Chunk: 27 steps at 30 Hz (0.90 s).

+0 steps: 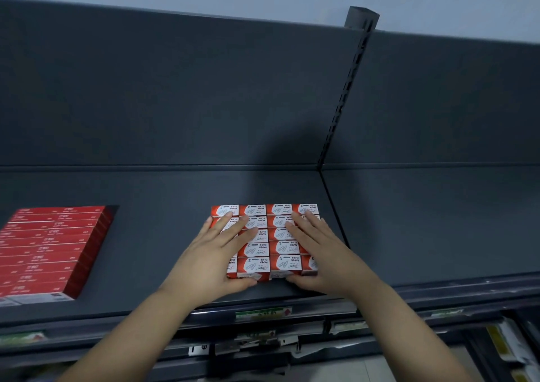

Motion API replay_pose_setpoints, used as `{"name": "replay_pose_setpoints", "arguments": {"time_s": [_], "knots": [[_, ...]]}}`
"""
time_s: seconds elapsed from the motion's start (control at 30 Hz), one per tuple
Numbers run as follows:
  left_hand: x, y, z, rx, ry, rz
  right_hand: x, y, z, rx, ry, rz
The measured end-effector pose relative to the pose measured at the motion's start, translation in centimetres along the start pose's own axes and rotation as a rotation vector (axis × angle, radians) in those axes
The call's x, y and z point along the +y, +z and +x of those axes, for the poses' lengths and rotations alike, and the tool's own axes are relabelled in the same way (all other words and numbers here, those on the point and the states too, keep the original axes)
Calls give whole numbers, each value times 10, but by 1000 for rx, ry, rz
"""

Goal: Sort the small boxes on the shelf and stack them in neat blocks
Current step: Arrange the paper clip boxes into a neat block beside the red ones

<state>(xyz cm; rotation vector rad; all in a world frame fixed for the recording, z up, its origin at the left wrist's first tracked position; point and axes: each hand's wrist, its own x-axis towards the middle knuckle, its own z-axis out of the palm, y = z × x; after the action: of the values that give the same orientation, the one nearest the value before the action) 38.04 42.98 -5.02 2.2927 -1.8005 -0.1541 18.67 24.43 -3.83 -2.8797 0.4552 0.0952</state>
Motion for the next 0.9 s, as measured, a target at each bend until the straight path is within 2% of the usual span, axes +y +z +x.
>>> {"name": "replay_pose_setpoints", "arguments": {"time_s": [0.23,0.4,0.53,0.73,0.9], "knots": [[2,-3,-1,-6,-2,45,-3,-1,-1,-34,27,-16],[6,-22,-1,1,-21,-40,-5,-24,1,-103,18,44],[7,-34,17,-60,13,-13,-12,-36,19,-109,-45,-35],[8,-24,36,-223,58,53,-15,-28,41,-209,-66,-104],[4,-13,34,-169,76,49,-11,-18,40,-172,-69,-121]]}}
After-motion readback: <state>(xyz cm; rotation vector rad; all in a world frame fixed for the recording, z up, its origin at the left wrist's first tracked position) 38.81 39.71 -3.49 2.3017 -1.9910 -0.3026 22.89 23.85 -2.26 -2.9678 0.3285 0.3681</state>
